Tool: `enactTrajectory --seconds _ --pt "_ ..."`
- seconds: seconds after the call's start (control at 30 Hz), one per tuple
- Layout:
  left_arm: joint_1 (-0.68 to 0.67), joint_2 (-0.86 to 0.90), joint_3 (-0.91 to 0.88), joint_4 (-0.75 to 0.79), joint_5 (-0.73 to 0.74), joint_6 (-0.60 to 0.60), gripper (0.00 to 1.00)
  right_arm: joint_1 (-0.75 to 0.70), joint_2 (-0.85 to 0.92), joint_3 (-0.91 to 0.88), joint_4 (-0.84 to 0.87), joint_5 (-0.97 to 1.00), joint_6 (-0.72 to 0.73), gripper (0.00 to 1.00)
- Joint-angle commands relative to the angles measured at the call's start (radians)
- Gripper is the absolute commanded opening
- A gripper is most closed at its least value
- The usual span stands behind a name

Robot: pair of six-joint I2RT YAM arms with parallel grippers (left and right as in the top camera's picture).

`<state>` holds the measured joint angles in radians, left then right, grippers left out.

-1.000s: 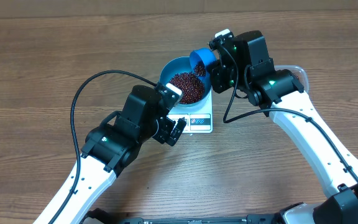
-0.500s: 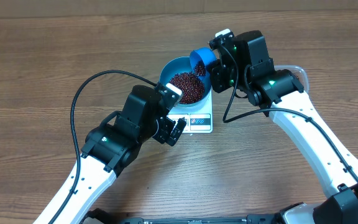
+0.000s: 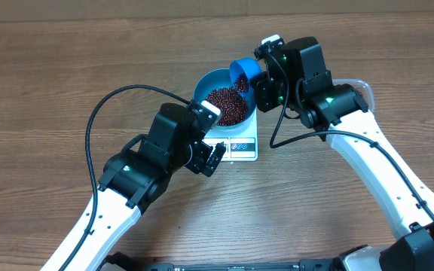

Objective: Scoop item into bowl and weigh 150g on scale
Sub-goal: 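Hold the blue scoop tilted over the teal bowl, trickling beans in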

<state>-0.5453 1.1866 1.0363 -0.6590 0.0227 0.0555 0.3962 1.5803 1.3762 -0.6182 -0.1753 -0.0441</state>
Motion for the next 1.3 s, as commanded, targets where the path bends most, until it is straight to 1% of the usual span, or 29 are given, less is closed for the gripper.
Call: enactTrajectory --seconds 0.0,0.1,0.2,0.3,0.37,1.27 --pt "0.002 -0.013 0.002 0.002 0.000 0.009 1.00 0.001 0.002 0.017 0.006 0.027 0.016 0.04" --pt "0.002 -0.013 0.002 0.002 0.000 0.009 1.00 0.003 0.002 0.017 0.010 -0.008 0.025 0.04" --pt "0.002 -0.013 0.002 0.002 0.000 0.009 1.00 0.002 0.002 0.017 0.005 0.039 0.015 0.04" --pt "0.002 -0.013 0.002 0.002 0.000 0.009 0.99 0.002 0.002 0.017 0.011 0.008 0.027 0.04" --pt "0.002 -0.013 0.002 0.002 0.000 0.009 1.00 0.003 0.002 0.017 0.004 0.027 -0.006 0.04" --pt "0.002 -0.013 0.002 0.002 0.000 0.009 0.99 0.001 0.002 0.017 0.008 0.017 -0.004 0.04"
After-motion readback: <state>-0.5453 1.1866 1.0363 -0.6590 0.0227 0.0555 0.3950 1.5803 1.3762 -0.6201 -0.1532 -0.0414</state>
